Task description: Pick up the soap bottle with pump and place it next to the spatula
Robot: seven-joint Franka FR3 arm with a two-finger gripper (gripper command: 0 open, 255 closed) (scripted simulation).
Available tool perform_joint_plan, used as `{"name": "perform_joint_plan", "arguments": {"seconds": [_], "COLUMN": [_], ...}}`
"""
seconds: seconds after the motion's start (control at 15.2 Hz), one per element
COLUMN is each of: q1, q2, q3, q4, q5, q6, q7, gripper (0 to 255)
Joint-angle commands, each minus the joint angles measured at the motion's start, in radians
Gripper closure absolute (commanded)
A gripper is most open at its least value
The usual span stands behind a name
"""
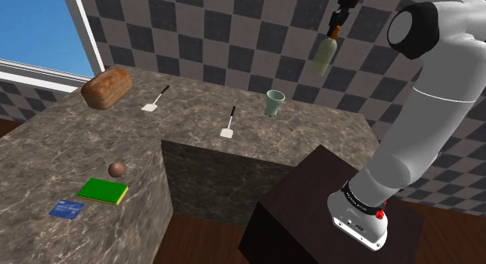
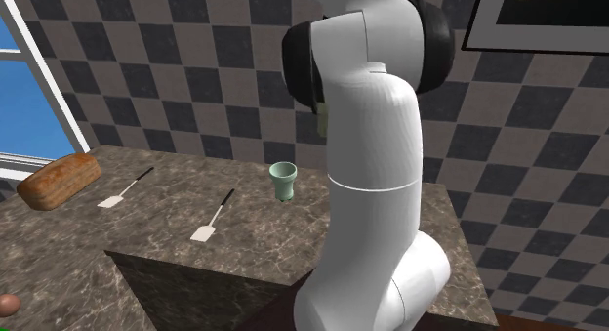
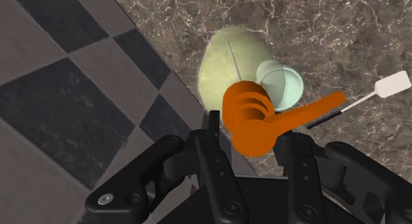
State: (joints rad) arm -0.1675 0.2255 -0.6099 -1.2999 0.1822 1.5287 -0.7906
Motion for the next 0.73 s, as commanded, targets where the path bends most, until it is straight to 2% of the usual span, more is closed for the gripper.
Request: {"name": "perform_joint_plan", "arguments": {"seconds": [0.0,0.26,0.66], "q1": [0.059,0.142,0.225], "q2": [-0.074,-0.19,-0.317], "q3": [0.014,0.061,0.152], "q4": [-0.09,-0.217,-0.352], "q5": [-0.047,-0.12,-0.188], "q6": [0.033,0.07,0.099], "q7": [0.059,0.177,0.352], "gripper": [255,255,255]}}
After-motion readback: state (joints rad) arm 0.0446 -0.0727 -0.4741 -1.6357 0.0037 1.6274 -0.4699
